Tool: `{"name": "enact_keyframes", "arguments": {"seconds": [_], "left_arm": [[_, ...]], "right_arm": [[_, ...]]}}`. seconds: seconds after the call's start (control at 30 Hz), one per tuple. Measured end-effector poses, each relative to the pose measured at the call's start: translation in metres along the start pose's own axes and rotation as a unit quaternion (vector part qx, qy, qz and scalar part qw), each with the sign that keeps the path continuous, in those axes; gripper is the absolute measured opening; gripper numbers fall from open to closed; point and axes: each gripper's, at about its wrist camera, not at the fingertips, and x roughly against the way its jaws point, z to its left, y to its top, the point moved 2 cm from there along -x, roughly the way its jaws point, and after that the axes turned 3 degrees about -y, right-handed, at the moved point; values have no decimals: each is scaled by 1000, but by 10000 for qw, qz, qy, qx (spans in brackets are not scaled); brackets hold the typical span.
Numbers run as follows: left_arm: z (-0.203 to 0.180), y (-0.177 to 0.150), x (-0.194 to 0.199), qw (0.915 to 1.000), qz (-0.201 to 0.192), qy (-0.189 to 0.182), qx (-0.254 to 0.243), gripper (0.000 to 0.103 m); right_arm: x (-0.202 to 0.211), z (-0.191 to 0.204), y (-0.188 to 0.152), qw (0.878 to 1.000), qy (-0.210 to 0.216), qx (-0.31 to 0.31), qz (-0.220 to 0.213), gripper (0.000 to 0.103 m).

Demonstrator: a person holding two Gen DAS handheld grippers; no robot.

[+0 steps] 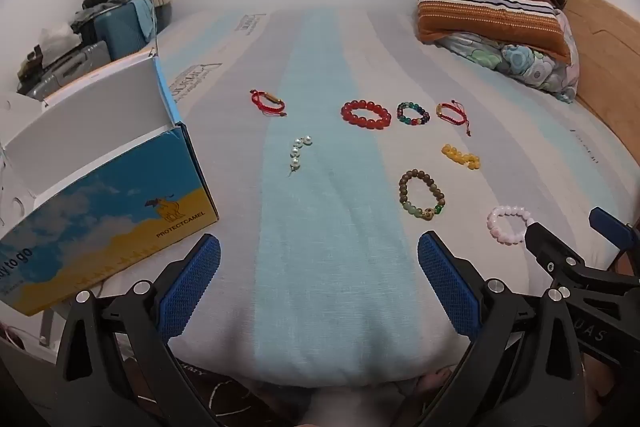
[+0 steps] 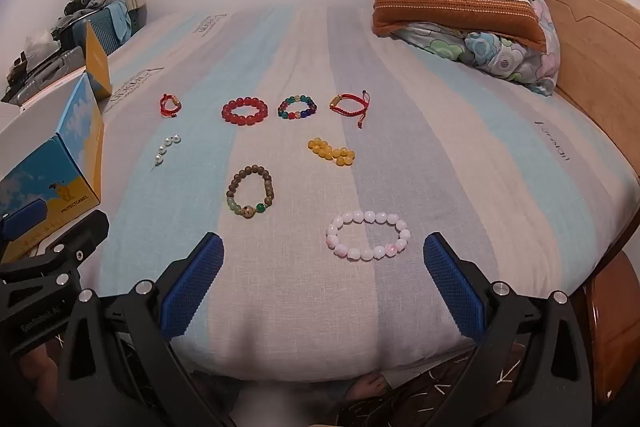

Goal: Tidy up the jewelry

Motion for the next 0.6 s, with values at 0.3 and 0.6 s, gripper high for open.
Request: {"name": "enact_keyframes", "arguments": {"seconds": [0.3, 0.6], "left_arm": [[8, 2, 3, 9999, -14, -36, 113, 97], [13, 3, 14, 9998, -117, 49, 158, 97]], "right_arm": [[-4, 5, 0, 10000, 6, 9, 26, 96], [1, 2, -1, 9999, 86, -36, -41, 96]]}}
